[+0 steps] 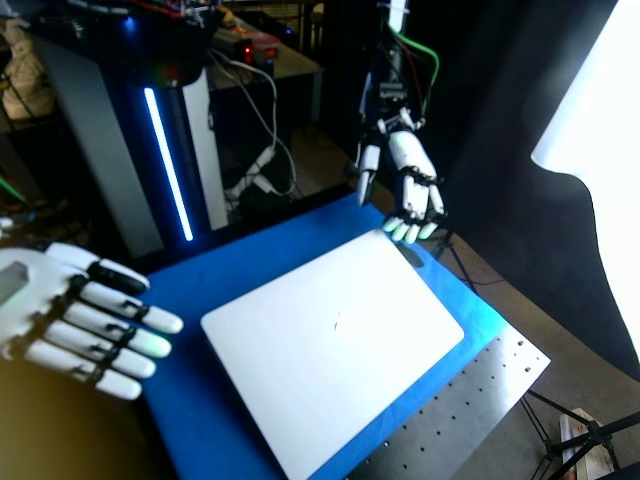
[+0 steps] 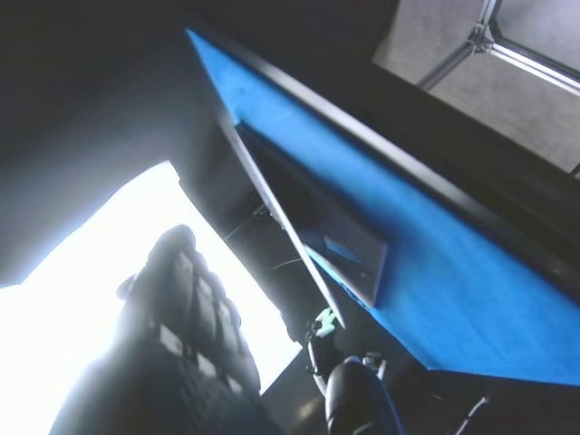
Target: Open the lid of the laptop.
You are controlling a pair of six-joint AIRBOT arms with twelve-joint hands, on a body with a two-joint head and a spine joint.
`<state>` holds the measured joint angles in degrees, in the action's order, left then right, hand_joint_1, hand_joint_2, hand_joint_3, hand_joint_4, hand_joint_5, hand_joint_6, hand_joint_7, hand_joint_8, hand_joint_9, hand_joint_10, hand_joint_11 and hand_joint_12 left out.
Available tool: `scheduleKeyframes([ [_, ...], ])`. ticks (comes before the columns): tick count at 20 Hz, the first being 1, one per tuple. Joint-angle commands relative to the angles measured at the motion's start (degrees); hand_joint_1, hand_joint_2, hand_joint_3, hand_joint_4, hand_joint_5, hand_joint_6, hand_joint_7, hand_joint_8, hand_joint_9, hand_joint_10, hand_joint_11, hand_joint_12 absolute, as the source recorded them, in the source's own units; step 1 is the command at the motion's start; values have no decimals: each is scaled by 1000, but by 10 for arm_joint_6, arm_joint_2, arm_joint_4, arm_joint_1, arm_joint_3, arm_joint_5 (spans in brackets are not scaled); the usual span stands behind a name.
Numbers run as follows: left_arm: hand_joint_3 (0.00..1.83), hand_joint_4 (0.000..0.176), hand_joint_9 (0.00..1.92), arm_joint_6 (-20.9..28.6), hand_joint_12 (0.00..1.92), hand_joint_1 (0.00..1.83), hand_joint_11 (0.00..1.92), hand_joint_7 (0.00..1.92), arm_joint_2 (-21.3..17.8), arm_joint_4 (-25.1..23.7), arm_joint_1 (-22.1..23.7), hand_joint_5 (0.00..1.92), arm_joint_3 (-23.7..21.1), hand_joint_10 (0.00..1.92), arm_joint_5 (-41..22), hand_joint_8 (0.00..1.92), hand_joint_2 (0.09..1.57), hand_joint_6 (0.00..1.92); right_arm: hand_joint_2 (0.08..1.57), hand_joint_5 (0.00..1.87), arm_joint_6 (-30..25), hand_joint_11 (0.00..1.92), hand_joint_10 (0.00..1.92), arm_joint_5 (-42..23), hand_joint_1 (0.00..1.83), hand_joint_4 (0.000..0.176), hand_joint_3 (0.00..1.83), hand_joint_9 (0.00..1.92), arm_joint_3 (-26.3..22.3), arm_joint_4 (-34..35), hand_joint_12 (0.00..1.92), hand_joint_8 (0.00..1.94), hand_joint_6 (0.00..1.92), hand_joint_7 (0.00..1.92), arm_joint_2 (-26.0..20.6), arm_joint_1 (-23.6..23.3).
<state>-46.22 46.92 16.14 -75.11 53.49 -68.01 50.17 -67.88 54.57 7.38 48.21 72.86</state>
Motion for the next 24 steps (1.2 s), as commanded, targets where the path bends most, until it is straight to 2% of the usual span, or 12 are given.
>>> scheduleKeyframes([
  [1,19,0,0,3,0,0,0,0,-1,5,4,0,-1,0,-74,0,1177,0,1301,36,-1,14,0,-66,0,48,14,15,2,5,170,0,4,20,0,-8],
  [3,9,0,0,3,0,26,0,0,1,6,4,0,-1,0,-75,0,1191,0,1308,36,-1,5,0,-59,0,33,4,0,3,5,83,0,1,0,2,-8],
  [4,7,0,0,3,0,22,0,0,2,6,4,0,-1,0,-75,0,1193,0,1296,38,-1,11,0,-56,0,33,0,0,4,5,83,0,2,0,3,-8],
  [5,8,0,0,3,0,24,0,0,4,6,3,0,-1,0,-74,0,1200,0,1304,25,-1,8,0,-53,0,48,0,0,4,5,65,0,1,0,4,-8],
  [6,0,104,0,3,0,71,0,0,5,6,3,0,0,0,-71,0,1190,0,1334,19,-1,0,0,-49,6,40,11,0,5,5,0,0,0,0,5,-8],
  [7,0,117,0,3,0,79,0,0,6,6,3,0,0,0,-71,0,1186,0,1337,17,-1,0,0,-46,9,40,11,0,6,5,0,0,0,0,6,-8],
  [8,0,172,0,3,0,138,0,0,6,6,3,0,0,0,-73,0,1138,0,1338,23,-1,0,0,-43,0,38,8,0,7,5,0,0,2,0,7,-8],
  [10,0,176,0,3,0,252,0,0,8,6,3,0,0,0,-77,0,1029,0,1351,41,-1,0,0,-19,4,3,11,0,17,6,0,9,8,27,14,-10],
  [18,0,176,0,3,0,475,0,0,9,5,3,0,3,0,-76,0,934,0,1317,0,-1,0,0,49,0,0,0,0,33,-7,0,0,0,0,28,-19],
  [21,0,176,0,3,0,404,0,0,8,3,4,0,6,0,-75,0,948,0,1303,0,-1,0,0,94,0,0,0,0,42,-36,0,0,0,0,39,-38],
  [22,13,176,0,3,0,258,0,0,7,1,4,0,7,0,-74,0,978,0,1306,0,-1,0,0,106,0,0,0,0,45,-45,0,0,0,0,44,-44],
  [24,15,176,0,3,0,157,0,0,4,0,5,0,9,0,-78,0,1002,0,1301,0,-1,0,0,121,0,0,0,0,49,-58,0,0,0,0,53,-54],
])
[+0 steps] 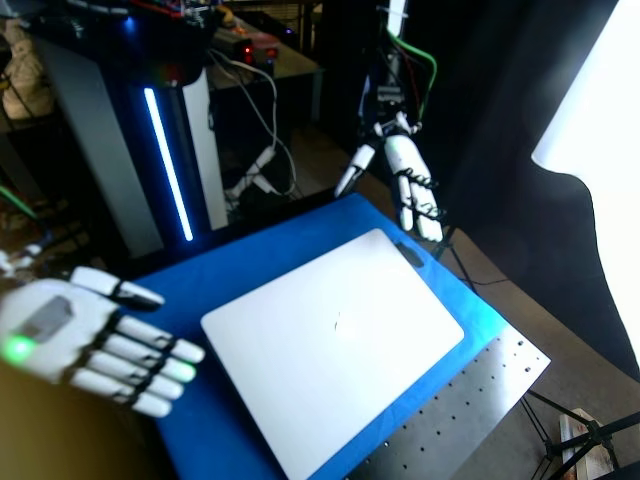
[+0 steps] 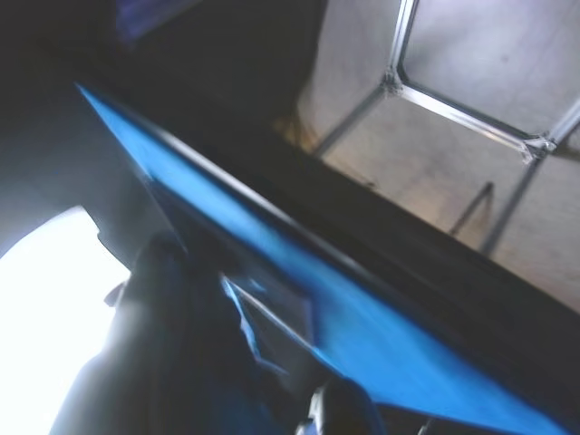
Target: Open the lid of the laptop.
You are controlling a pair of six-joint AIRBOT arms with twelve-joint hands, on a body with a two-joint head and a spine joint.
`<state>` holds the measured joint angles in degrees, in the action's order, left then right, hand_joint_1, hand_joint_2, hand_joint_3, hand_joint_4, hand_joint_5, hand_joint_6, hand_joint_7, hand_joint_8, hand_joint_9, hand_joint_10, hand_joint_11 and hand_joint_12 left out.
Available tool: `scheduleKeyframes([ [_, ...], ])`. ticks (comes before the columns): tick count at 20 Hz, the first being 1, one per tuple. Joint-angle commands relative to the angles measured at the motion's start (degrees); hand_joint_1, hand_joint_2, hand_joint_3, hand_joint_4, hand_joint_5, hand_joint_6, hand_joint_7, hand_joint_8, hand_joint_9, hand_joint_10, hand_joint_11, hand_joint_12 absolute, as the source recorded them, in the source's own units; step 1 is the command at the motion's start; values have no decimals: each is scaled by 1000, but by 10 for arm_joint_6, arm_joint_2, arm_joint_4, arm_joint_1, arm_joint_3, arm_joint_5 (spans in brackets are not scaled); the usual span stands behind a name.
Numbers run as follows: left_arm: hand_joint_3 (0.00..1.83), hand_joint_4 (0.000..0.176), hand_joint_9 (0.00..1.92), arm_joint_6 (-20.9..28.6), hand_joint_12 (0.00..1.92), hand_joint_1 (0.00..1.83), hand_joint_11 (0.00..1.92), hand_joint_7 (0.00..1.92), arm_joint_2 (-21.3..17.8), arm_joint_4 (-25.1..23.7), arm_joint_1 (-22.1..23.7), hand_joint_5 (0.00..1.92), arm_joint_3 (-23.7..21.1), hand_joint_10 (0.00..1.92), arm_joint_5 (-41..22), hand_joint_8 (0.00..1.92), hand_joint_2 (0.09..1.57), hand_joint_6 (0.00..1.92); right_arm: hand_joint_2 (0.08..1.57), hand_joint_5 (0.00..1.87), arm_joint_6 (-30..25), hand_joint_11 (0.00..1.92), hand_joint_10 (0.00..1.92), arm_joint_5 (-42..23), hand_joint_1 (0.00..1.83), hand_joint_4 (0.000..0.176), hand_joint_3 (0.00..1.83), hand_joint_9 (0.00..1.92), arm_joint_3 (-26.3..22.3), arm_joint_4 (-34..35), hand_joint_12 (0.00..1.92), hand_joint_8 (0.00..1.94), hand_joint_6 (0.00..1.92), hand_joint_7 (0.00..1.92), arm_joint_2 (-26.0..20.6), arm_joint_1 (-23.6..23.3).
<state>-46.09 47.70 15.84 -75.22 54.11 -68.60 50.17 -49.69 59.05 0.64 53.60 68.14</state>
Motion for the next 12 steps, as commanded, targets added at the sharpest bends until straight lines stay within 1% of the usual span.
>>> scheduleKeyframes([
  [1,10,176,0,2,0,167,0,0,-4,3,7,0,3,0,-72,0,999,0,1299,0,-1,0,0,-52,0,0,0,0,5,1,0,0,0,0,2,-12],
  [4,5,176,0,3,0,190,0,0,-4,3,7,0,4,0,-72,0,999,0,1278,0,-1,0,0,-28,0,0,0,0,11,-17,0,0,0,0,12,-25],
  [5,2,176,0,4,0,174,0,0,-4,3,7,0,4,0,-71,0,994,0,1281,0,-1,0,0,-26,0,0,0,0,12,-19,0,0,0,0,14,-26],
  [9,3,176,0,6,0,227,0,0,-3,3,7,0,4,0,-72,0,1004,0,1279,0,-1,0,0,-21,0,0,0,0,13,-23,0,0,0,0,18,-30],
  [12,0,176,0,6,0,228,0,0,-2,4,7,0,5,0,-68,0,1000,0,1274,0,-1,0,0,-9,0,0,0,0,16,-37,0,0,0,0,19,-43],
])
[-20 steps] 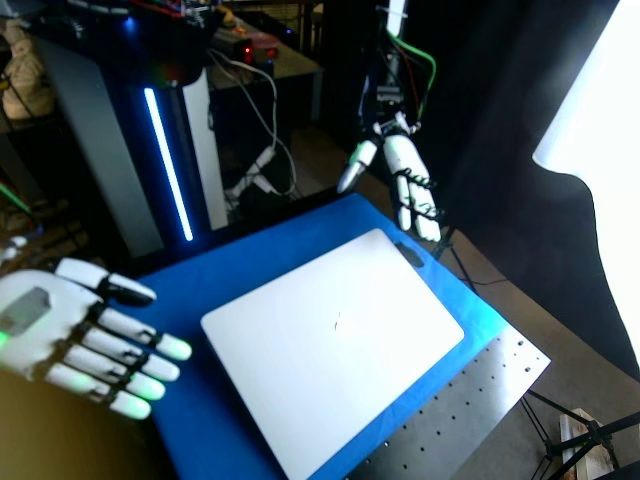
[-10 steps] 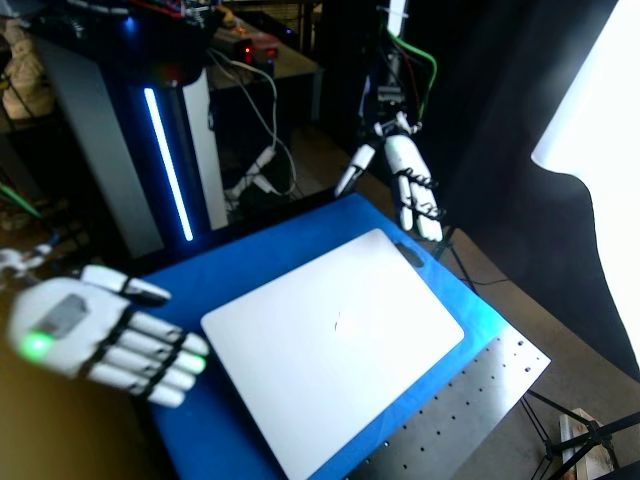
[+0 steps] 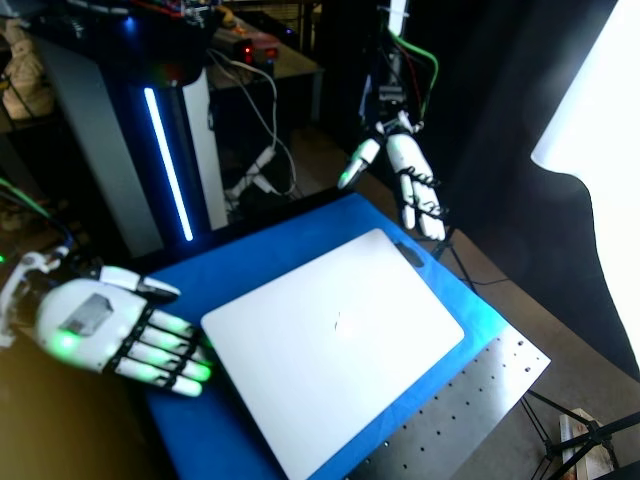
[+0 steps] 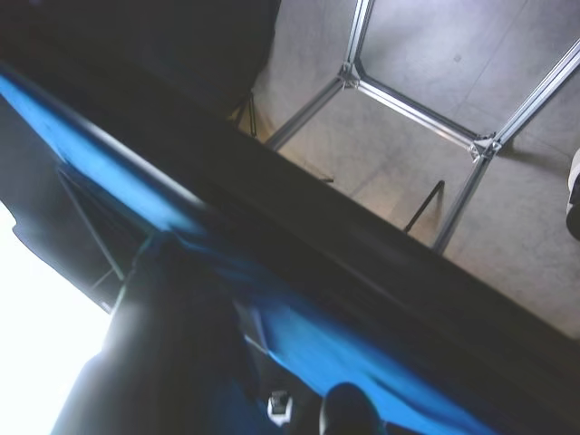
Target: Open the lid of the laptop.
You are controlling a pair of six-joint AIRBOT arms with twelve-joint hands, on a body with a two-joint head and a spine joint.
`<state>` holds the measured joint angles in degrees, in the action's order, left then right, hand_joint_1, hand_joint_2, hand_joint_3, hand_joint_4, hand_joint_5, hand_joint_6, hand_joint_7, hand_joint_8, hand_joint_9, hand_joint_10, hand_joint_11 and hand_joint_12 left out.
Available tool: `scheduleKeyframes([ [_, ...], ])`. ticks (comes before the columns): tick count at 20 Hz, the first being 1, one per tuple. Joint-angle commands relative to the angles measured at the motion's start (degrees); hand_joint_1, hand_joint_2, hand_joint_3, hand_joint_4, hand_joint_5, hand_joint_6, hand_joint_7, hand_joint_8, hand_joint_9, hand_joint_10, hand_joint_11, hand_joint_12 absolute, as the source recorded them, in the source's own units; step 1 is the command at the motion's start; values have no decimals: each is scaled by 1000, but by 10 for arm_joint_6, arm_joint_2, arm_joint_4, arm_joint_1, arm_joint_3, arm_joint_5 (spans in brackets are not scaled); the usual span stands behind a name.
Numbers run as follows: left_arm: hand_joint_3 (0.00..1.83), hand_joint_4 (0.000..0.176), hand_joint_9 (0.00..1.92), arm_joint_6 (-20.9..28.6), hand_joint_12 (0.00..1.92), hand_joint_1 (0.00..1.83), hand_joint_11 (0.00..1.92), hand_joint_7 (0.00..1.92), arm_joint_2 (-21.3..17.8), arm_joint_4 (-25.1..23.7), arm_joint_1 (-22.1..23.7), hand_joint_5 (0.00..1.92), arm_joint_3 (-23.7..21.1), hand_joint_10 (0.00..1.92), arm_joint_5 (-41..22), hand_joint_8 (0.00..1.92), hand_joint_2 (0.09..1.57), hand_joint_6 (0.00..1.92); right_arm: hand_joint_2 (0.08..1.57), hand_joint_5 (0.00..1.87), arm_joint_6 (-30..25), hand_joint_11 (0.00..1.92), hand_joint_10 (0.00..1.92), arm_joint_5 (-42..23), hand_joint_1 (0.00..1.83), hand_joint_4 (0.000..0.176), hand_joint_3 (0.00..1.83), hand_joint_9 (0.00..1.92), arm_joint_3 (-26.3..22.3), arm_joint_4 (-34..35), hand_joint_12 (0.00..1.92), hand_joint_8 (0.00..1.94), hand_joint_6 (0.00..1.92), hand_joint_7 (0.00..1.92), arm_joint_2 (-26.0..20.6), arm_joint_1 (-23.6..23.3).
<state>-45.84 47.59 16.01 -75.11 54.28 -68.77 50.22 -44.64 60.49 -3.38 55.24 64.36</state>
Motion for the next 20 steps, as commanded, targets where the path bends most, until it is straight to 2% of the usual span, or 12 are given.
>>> scheduleKeyframes([
  [1,0,176,0,4,0,238,0,0,-1,2,6,0,4,0,-66,0,999,0,1278,0,-1,0,0,-57,0,0,0,0,3,-1,0,0,0,0,4,-8],
  [6,3,176,0,7,0,239,0,0,2,2,9,0,11,0,-59,0,1010,0,1317,0,-1,0,0,-56,0,0,12,0,7,-6,0,0,0,0,9,-20],
  [14,1,176,0,8,0,300,0,0,1,0,11,0,14,0,-57,0,1017,0,1295,0,-1,0,0,-30,0,0,0,0,24,-36,0,0,0,0,45,-61],
  [20,0,176,0,8,0,317,0,0,5,-8,27,0,21,0,-45,0,1006,0,1272,0,-2,0,0,-17,0,0,0,0,33,-46,0,0,0,0,67,-72],
])
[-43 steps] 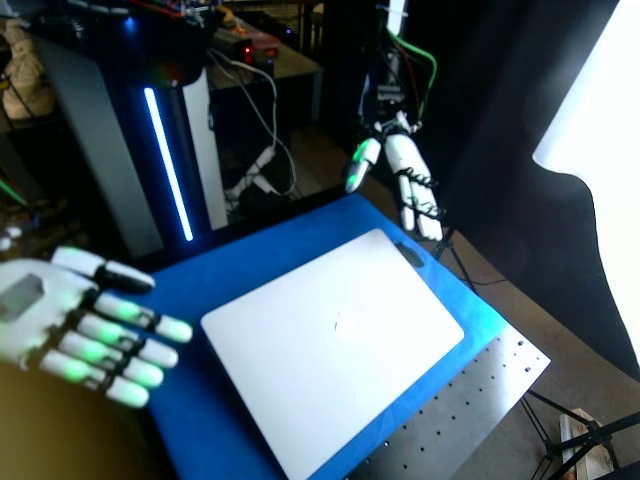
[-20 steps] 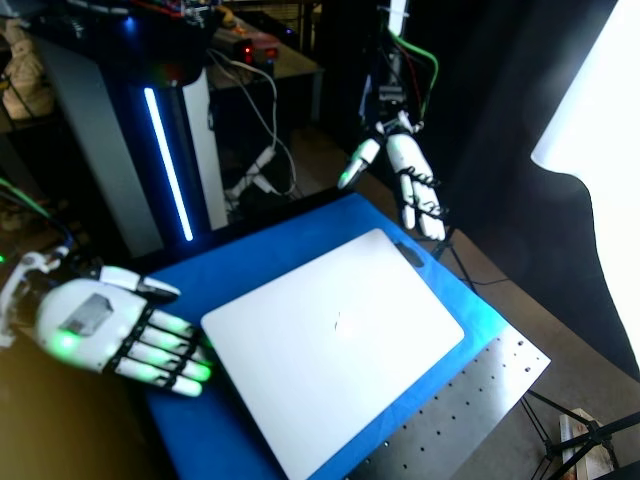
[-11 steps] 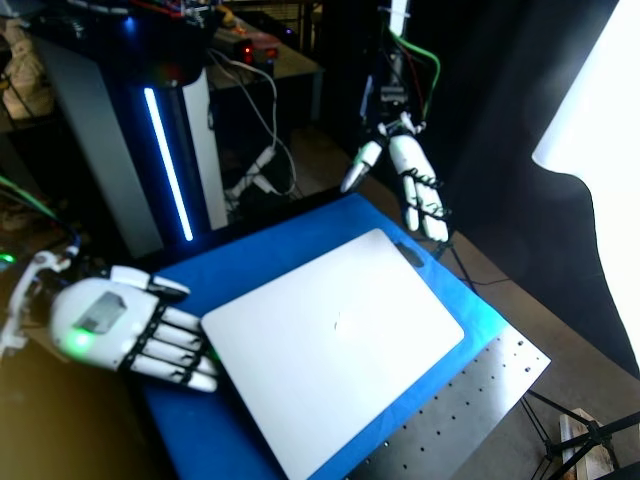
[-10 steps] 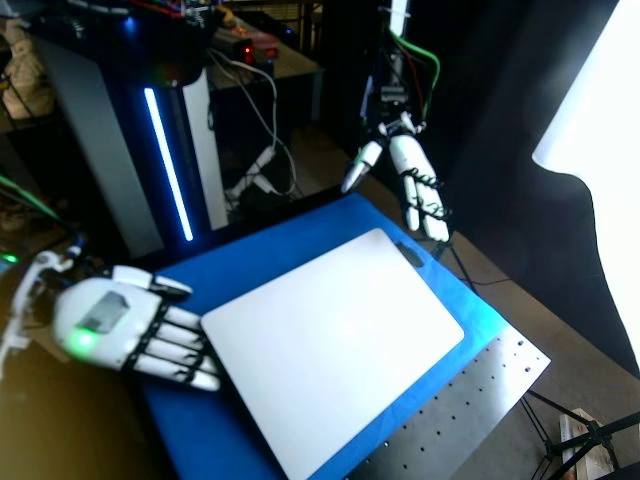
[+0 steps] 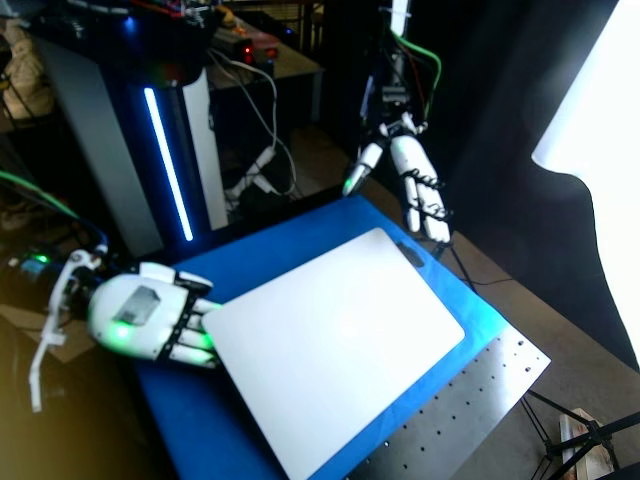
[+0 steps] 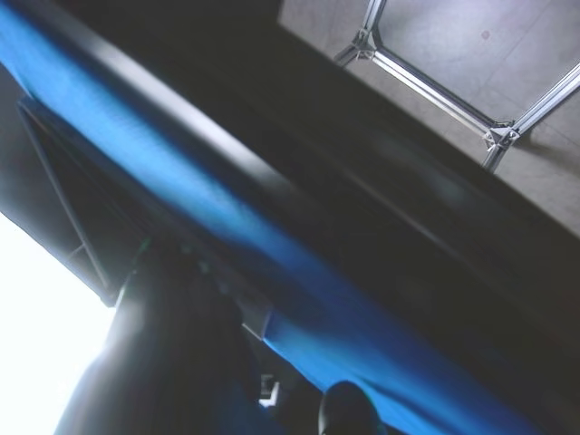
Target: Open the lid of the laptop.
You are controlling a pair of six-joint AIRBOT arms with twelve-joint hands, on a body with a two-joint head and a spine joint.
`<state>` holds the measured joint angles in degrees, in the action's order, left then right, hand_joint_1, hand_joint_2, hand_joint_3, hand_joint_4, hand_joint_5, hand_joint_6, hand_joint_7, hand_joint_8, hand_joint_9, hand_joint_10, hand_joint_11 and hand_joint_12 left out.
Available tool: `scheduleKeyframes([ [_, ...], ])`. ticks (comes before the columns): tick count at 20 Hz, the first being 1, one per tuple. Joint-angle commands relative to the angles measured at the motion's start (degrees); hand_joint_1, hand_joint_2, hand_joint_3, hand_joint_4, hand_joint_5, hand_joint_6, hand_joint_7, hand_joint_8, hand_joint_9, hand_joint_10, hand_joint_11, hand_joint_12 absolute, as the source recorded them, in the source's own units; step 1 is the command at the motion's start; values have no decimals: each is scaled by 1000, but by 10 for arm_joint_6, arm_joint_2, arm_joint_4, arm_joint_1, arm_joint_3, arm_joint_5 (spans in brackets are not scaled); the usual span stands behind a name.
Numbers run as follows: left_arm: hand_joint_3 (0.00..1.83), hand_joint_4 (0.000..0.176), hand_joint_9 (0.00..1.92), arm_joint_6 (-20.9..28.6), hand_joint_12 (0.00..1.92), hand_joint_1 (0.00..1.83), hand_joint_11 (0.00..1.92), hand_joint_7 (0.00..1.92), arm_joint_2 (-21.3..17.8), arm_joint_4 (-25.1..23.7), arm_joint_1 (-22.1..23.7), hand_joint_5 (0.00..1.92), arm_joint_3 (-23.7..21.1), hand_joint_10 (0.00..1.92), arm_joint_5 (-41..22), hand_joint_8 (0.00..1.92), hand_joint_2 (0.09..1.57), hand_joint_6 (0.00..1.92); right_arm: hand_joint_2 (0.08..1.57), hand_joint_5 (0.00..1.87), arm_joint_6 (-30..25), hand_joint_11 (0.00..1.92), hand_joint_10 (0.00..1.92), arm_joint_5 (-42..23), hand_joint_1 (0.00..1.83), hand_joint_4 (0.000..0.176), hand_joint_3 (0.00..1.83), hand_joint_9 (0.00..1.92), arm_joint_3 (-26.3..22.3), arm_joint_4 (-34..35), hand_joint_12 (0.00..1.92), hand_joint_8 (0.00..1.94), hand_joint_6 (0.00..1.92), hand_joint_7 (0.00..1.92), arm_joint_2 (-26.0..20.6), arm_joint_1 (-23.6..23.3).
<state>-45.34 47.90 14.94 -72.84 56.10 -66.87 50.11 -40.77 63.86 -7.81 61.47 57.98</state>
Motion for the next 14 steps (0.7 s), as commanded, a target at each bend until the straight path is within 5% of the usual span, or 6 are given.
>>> scheduleKeyframes([
  [1,0,176,0,3,0,305,0,0,5,0,10,0,5,0,-59,0,1004,0,1284,0,-1,0,0,-53,0,0,0,0,1,-3,0,0,0,0,7,-10],
  [14,0,176,0,8,0,380,0,0,61,-73,118,0,61,0,45,0,949,0,1293,0,-9,0,0,-5,0,0,3,0,22,-33,0,0,0,0,35,-31],
])
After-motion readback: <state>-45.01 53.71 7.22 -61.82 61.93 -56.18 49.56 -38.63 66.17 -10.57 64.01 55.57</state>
